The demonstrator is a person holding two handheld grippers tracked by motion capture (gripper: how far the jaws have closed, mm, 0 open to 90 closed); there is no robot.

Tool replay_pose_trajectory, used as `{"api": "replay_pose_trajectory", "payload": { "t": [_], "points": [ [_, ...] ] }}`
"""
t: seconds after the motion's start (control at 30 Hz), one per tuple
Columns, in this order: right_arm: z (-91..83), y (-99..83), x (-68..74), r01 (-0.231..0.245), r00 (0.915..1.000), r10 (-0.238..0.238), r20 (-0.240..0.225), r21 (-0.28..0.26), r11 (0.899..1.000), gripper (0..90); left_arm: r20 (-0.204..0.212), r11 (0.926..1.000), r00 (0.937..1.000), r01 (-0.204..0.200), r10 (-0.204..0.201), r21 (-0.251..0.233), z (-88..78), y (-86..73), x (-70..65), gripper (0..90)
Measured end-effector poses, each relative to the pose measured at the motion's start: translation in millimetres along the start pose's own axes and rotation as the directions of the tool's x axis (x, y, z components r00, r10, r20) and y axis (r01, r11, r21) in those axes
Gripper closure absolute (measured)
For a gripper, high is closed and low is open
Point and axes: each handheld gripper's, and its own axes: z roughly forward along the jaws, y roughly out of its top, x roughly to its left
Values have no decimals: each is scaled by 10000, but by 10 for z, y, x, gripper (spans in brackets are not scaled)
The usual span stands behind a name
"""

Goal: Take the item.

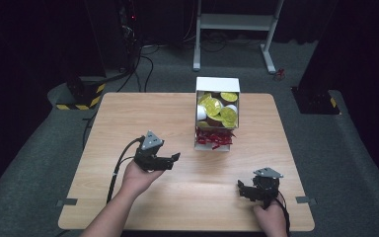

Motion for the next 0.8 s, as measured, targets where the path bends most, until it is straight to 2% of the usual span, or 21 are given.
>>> {"api": "replay_pose_trajectory", "payload": {
  "t": [0.17,0.3,0.63,0.8],
  "points": [
    [0,0,0,1,10000,-1,0,0,10000,76,153,9999,9999,74,-73,-79,83,67,-7,225],
    [0,0,0,1,10000,-1,-1,0,10000,76,272,9995,9992,298,-295,-87,162,117,-11,230],
    [0,0,0,2,10000,-2,-2,1,10000,76,426,10000,9991,6,-4,-37,355,235,-91,245],
    [-1,-2,3,7,10000,-7,-19,1,10000,76,577,9999,9982,162,-159,-48,443,252,-98,271]
  ]
}}
